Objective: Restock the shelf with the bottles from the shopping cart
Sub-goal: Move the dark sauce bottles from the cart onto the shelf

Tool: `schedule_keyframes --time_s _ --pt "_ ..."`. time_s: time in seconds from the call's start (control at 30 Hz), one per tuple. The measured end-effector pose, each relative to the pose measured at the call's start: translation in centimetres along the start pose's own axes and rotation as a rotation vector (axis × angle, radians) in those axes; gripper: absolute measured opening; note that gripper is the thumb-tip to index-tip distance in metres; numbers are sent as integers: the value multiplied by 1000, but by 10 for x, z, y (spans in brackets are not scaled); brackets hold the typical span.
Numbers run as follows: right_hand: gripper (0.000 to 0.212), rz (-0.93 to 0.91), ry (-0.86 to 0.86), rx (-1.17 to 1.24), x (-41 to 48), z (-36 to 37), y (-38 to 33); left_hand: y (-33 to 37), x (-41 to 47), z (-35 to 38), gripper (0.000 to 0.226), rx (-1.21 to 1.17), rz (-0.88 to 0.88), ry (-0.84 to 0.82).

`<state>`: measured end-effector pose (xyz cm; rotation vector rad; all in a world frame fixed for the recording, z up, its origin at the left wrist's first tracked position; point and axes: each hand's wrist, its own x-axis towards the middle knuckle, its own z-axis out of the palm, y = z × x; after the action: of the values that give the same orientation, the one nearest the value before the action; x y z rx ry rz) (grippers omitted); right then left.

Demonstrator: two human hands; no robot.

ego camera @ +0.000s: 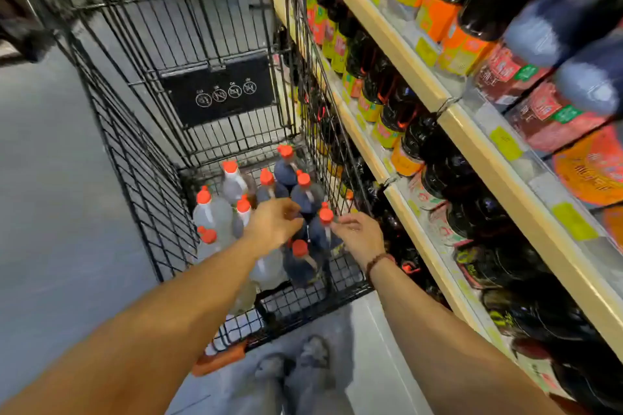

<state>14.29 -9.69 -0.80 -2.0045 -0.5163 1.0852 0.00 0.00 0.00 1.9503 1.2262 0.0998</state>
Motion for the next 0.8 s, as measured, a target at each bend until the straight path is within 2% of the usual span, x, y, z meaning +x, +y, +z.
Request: schedule_keyframes --time_s 0.1,0.23,0.33,0.43,0.6,0.8 --pt "15 65 -40 -128 15 12 15 -3 7 7 15 -5 4 19" --pt "23 153 -3 -105 33 34 36 -14 21 21 14 -59 -39 16" --pt "21 162 5 -169 38 41 43 -22 26 30 16 -77 -51 47" --pt "19 95 24 -268 42 44 47 -27 27 36 21 -140 -75 33" --pt "29 -15 74 -428 44 46 49 -31 28 38 22 -122 -61 26" --pt "19 -72 142 -499 36 32 45 -31 24 33 21 -160 -71 19"
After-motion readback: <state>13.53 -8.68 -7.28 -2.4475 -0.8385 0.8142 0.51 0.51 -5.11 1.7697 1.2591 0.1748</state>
